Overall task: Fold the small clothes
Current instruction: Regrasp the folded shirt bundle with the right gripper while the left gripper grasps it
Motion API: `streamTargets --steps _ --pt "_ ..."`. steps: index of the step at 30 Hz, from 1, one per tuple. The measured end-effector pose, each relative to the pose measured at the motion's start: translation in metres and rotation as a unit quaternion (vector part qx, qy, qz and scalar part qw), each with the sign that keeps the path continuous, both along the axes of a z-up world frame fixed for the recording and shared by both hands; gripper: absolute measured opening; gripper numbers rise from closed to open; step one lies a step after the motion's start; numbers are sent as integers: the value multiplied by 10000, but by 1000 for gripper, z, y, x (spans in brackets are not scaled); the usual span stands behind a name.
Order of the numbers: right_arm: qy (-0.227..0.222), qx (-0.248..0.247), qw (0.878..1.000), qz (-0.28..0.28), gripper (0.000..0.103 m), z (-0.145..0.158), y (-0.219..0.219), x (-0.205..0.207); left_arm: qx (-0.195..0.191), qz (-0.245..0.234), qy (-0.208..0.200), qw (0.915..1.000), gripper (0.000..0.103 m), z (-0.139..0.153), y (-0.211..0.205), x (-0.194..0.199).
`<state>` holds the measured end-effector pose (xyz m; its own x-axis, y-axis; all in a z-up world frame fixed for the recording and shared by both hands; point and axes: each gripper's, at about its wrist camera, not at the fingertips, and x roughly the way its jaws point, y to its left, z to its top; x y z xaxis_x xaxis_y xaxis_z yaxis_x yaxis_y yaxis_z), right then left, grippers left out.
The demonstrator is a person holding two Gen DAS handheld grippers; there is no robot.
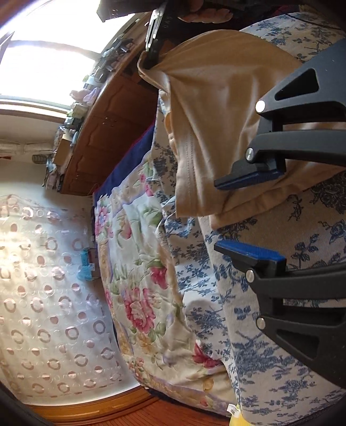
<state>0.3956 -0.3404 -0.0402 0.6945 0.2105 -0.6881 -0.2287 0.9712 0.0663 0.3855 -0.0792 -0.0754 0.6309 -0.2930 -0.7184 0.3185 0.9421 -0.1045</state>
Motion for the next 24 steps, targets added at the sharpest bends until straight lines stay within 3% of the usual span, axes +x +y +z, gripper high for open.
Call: streamTargets --steps 3,6,9,16,24 --pt "-21 -259 9995 -160 58 1 2 -9 -102 -20 34 9999 38 1 4 -2" --pt "-63 -188 9996 -181 63 5 -1 -20 -147 -67 158 9997 38 -5 2 -1" --pt "-26 -80 9999 -96 75 6 0 -34 -163 -117 338 9992 38 -15 -1 3" --pt "504 -60 9987 32 77 -25 6 -37 -189 -174 620 9977 38 -27 -8 12" --pt "756 263 9968 47 77 -45 2 -28 -36 -248 530 9983 39 -28 -12 10"
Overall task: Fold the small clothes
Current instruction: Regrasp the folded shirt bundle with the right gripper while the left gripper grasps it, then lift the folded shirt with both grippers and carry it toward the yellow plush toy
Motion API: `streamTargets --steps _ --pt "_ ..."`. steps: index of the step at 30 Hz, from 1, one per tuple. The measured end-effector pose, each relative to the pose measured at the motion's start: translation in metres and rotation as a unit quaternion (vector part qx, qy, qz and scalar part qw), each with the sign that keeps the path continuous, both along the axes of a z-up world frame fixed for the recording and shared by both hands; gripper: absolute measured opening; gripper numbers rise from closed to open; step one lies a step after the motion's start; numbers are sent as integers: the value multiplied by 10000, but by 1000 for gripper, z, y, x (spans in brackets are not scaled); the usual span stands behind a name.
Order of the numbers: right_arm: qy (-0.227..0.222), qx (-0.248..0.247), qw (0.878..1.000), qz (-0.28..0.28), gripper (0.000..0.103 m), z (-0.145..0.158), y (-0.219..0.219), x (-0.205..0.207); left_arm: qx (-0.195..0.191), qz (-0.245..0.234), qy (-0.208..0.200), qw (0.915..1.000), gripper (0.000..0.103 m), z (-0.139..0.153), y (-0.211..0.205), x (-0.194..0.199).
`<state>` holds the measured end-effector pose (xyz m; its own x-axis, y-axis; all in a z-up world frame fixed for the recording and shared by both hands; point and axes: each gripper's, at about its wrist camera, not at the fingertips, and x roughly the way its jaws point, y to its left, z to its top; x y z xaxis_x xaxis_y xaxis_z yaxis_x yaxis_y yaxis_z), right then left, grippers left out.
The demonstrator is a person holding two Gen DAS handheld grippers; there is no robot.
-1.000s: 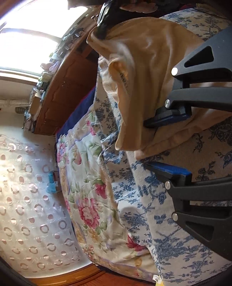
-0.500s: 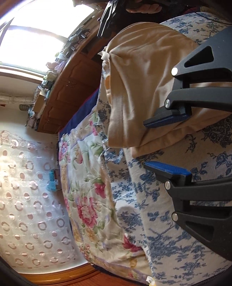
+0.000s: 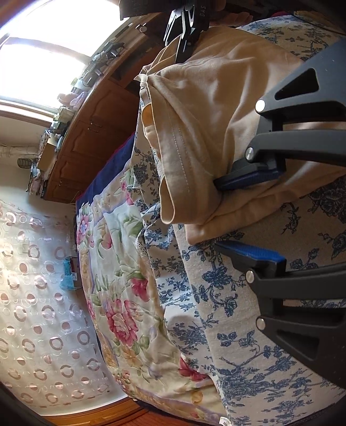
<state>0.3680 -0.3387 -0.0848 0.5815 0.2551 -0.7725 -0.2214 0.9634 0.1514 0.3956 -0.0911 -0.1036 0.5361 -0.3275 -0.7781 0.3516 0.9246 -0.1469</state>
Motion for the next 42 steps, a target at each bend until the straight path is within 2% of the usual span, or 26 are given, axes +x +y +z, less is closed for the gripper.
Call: streamTargets --steps 9,16,17,18,20,22,24,26,29,30,31,34,36,38,40,42 --pt "74 193 9997 137 76 -9 5 0 -78 20 -6 10000 39 0 -1 4" --pt "57 329 9992 238 59 -9 5 -4 -458 -36 76 9989 38 0 -1 7" --pt "54 351 9990 257 56 -9 6 -4 -494 -66 75 9987 33 0 -1 7" --pt "57 394 9988 296 49 -10 6 -5 -548 -99 71 9984 23 -1 -1 7" --pt "59 460 9985 306 41 -10 4 -5 -699 -141 102 9974 11 -2 0 7" --pt "53 505 9982 304 32 -9 4 -5 -864 -154 58 9961 8 2 3 3" --pt "4 516 9982 296 28 -8 4 -7 -905 -169 -82 9957 8 10 3 -3" --pt "-35 373 9989 287 30 -5 8 -8 -882 -178 -221 9957 8 20 3 -9" --pt "-187 -37 9998 111 53 1 11 -9 -897 -204 -407 9949 8 33 3 -18" --pt "-232 -160 9996 20 65 2 11 -9 -886 -229 -457 9948 8 36 3 -21" --pt "-252 -225 9994 -110 70 2 8 -8 -861 -268 -509 9946 8 39 1 -23" --pt "7 132 9998 -124 70 -6 0 0 -771 -302 -577 9949 8 42 -2 -26" --pt "6 240 9997 -87 71 -8 -2 2 -743 -315 -621 9948 8 42 -3 -27" --pt "-2 236 9997 -4 63 -7 -1 2 -787 -371 -682 9939 8 45 -5 -30" --pt "68 441 9987 226 35 -8 1 1 -824 -485 -831 9919 8 51 -9 -37" --pt "100 563 9978 343 24 -7 5 0 -862 -616 -971 9896 8 57 -12 -45"
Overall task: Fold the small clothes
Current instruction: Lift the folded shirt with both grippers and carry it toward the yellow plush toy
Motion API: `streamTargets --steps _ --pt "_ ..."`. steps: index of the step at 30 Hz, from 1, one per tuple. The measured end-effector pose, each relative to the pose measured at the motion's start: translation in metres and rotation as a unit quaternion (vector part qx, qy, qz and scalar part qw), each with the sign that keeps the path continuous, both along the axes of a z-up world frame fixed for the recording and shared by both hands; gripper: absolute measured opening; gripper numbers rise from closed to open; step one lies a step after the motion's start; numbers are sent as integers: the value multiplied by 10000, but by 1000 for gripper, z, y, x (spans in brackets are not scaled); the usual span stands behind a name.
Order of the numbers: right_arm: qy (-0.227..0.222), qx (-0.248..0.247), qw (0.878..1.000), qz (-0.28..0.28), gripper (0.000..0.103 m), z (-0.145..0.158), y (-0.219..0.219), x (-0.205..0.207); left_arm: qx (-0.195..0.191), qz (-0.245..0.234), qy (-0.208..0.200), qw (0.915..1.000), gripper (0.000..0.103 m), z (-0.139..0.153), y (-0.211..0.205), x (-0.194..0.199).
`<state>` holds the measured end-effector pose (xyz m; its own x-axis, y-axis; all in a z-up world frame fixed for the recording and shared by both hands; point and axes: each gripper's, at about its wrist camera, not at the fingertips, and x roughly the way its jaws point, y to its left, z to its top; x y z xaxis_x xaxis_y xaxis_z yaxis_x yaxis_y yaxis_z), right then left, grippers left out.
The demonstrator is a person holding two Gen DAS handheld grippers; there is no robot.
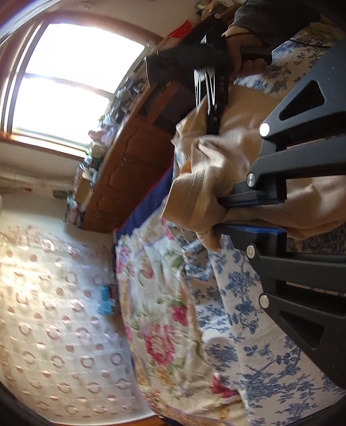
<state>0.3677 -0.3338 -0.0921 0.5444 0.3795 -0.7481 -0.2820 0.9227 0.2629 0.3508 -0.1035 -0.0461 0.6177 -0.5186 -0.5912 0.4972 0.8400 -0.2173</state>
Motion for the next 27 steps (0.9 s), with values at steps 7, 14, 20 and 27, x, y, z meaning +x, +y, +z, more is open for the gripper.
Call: streamTargets --steps 7,14,20,27 --pt "-765 -439 9961 26 19 39 22 -33 -139 -92 -403 9990 8 38 3 -32" --pt "-1370 -464 9892 244 19 87 50 -57 -481 313 -808 9951 8 73 49 -73" --pt "-1720 -512 9797 890 19 117 118 -55 -527 1085 -1050 9871 8 80 124 -108" --pt "-1901 -628 9600 1956 19 125 255 -29 -450 2264 -1044 9674 8 55 231 -140"
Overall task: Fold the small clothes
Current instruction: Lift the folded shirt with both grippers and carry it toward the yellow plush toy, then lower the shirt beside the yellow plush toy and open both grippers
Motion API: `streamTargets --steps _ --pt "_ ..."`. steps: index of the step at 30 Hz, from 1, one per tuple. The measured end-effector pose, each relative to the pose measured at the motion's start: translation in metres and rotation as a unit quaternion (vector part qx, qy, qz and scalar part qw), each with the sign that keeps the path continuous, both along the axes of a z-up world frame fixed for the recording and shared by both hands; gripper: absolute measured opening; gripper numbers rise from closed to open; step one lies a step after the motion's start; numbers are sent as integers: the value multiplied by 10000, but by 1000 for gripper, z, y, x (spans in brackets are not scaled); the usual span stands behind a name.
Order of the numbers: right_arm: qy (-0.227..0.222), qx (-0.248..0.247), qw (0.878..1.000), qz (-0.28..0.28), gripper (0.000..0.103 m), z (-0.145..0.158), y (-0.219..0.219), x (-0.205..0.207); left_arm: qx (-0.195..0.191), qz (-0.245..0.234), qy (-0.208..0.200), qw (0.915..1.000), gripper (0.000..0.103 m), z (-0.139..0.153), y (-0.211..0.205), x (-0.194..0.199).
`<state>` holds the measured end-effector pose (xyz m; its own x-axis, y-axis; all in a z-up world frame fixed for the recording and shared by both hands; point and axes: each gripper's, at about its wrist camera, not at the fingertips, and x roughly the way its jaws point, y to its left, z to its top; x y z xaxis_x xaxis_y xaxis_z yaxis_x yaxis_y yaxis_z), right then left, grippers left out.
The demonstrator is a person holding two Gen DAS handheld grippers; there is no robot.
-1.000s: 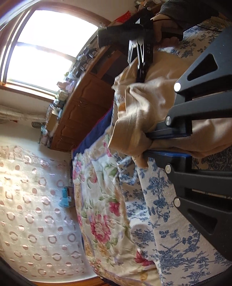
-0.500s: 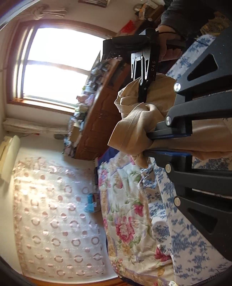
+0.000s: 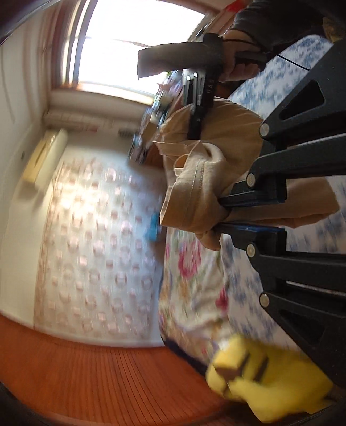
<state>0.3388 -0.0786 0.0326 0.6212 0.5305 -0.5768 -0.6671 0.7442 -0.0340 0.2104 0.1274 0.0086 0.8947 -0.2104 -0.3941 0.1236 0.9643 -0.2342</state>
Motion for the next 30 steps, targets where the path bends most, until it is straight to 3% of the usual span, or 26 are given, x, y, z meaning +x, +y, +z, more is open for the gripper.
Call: streamTargets --steps 7,11,15,20,25,30 --pt "56 -456 9939 1004 18 -26 160 42 -397 1055 475 9925 7 -67 90 -25" --pt "130 -771 9867 1428 18 -53 234 54 -471 1351 753 9868 6 -101 111 -28" --pt "234 -1004 9800 1700 18 -82 278 66 -598 1504 952 9822 6 -119 119 -26" --pt "391 -1110 9758 1842 20 -102 304 84 -582 1675 1172 9771 6 -134 123 -27" --pt "437 -981 9832 1478 45 -101 303 94 -455 1835 1319 9731 11 -138 119 -29" --pt "396 -703 9887 1265 50 -88 279 94 -222 1957 1141 9737 22 -124 119 -41"
